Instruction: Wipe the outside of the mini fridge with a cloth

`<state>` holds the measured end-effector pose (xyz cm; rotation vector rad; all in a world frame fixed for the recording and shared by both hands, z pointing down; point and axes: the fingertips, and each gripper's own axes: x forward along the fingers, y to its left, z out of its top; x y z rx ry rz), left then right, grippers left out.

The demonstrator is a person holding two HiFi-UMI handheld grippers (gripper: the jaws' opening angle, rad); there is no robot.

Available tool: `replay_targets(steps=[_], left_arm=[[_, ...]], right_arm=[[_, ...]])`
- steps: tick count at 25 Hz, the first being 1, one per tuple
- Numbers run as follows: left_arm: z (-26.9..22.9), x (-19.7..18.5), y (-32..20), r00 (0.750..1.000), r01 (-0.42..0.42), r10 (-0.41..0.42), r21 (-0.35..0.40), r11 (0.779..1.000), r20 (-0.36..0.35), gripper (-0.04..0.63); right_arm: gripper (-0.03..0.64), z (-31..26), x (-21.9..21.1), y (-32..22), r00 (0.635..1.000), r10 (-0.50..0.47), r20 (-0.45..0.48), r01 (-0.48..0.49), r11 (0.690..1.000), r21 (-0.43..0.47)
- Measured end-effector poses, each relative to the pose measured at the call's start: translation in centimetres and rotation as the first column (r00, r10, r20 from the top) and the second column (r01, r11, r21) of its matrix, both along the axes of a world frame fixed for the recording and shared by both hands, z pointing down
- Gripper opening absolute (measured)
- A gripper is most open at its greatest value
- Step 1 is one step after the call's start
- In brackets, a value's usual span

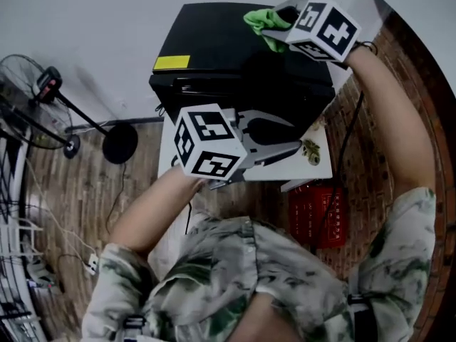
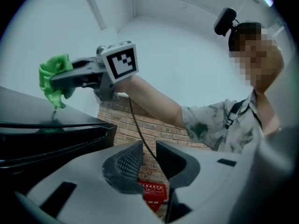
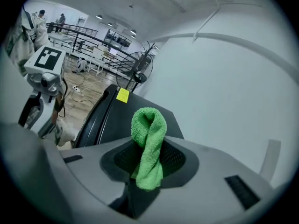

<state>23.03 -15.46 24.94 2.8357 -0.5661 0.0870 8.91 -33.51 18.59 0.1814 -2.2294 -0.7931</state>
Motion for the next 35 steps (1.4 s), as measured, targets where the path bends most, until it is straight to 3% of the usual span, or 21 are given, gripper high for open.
replay_targets(steps=[8,13,19,25,30,35], left_arm=[[-1.2,-3.1,0.9,1.000,-0.019,0.019,0.005,1.000,0.008,0.095],[-1.4,-5.4,0.9,1.000,-0.011,0.011,0.008,1.000,0.020,0.095],[-1.7,-6.9,0.7,1.000,-0.020,0.020,0.010,1.000,0.009,0.095],[-1.8,-6.5,0.0,0.998,-0.068,0.068,0.012,0.998,0.003,0.095],[-1.1,-5.8,-0.3,0.995,-0.101,0.101,0.004,0.995,0.008,0.095],[-1.0,-5.5,-0.8,0.993,-0.115,0.115,0.004,0.993,0.001,0.095]], right_arm=[[0.120,2.0,-14.5,6.1,0.970,-0.232,-0.076,0.233,0.972,0.012],[0.120,4.8,-18.5,6.8,0.951,-0.274,-0.145,0.279,0.960,0.014],[0.120,4.6,-16.5,2.3,0.972,-0.183,-0.148,0.188,0.982,0.021],[0.120,4.7,-10.2,-5.1,0.991,-0.002,-0.133,0.002,1.000,0.007],[0.120,4.9,-4.1,-10.6,0.979,0.156,-0.128,-0.156,0.988,0.008],[0.120,4.6,0.5,-13.8,0.958,0.253,-0.138,-0.253,0.967,0.022]])
